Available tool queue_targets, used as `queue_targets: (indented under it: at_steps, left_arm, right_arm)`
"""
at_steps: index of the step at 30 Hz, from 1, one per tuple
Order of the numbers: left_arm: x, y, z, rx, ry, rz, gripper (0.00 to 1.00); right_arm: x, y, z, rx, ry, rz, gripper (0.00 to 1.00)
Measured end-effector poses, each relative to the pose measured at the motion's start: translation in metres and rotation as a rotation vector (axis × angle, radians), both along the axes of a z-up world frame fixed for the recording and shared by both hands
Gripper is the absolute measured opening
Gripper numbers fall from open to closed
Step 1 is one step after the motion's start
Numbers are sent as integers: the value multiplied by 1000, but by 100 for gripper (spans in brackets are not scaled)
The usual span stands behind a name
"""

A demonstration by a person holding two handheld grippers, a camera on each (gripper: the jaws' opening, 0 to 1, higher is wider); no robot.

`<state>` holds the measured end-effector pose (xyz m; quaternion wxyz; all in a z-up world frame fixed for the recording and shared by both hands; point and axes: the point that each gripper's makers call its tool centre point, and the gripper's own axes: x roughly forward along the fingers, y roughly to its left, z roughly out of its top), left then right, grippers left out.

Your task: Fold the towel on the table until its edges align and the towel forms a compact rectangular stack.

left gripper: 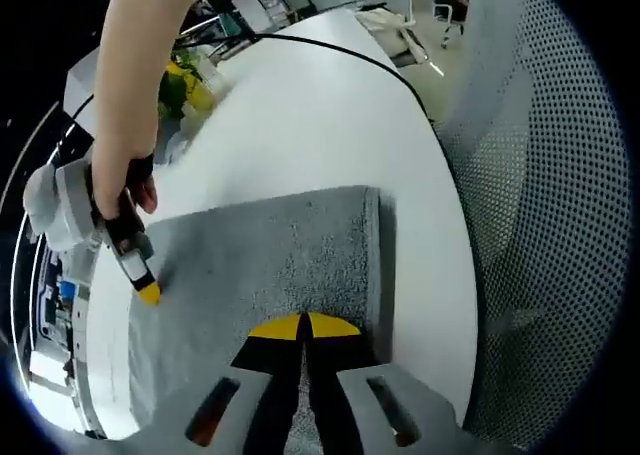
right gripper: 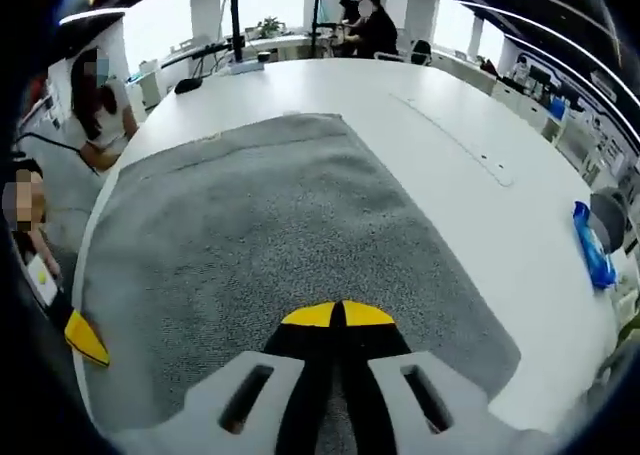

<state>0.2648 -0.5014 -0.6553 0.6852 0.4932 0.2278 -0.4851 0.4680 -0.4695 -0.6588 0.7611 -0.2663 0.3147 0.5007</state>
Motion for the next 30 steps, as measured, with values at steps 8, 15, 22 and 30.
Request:
queue_targets:
  at_steps: [8, 15, 22, 30]
  left_arm:
    - [-8, 11, -2, 80, 6, -2, 0]
    - [-10, 16, -3, 157, 6, 36, 0]
    - [-11, 26, -2, 150, 49, 97, 0]
    - [-14, 39, -2, 148, 92, 166, 0]
  right_arm:
    - [-7, -7, 0, -39, -30, 46, 0]
    - [-12, -18, 0, -87, -70, 56, 0]
    - [-16, -27, 0, -141, -67, 36, 0]
    - [-24, -37, -1, -197, -58, 32, 0]
